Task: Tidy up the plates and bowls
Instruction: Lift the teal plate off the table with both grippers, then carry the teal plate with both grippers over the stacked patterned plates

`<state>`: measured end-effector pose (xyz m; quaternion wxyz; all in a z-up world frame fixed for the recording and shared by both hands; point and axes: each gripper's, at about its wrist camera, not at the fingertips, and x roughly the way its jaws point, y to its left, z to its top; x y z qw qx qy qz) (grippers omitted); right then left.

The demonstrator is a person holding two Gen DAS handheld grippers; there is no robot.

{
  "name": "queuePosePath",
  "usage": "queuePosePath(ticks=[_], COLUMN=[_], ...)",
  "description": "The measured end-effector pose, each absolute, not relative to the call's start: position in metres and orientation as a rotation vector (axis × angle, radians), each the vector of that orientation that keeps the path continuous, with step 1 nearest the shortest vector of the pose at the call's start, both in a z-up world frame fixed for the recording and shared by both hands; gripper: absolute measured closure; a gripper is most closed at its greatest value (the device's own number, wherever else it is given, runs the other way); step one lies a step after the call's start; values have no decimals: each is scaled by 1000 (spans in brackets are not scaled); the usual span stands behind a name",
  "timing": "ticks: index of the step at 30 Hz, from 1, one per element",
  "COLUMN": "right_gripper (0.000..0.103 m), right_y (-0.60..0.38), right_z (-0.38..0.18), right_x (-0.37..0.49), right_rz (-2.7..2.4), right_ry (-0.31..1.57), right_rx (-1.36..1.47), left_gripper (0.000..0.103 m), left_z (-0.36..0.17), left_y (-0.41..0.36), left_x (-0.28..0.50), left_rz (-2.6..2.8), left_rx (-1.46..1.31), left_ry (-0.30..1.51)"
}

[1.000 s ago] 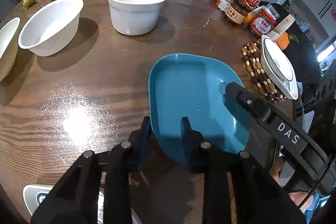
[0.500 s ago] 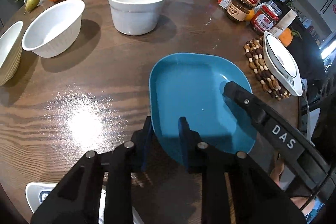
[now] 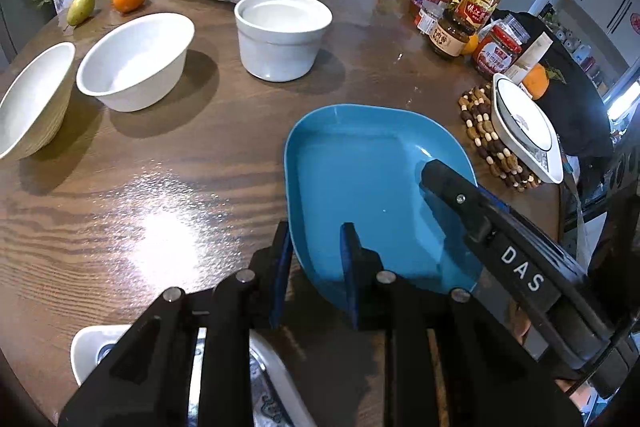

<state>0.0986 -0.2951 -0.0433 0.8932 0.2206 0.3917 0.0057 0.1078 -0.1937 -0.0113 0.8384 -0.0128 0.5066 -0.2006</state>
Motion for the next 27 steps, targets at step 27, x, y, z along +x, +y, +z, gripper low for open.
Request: queuePosePath(ticks=[27], right_gripper=[71], right_y=[-221], right_z=[9], right_x=[53], right_rz=[76], right_ry=[684], right_rx=[321], left_gripper=[82], left_z=[25], left_y=[-112], left_x=[59], left_rz=[-421], left_rx=[-146], left_ry=[979])
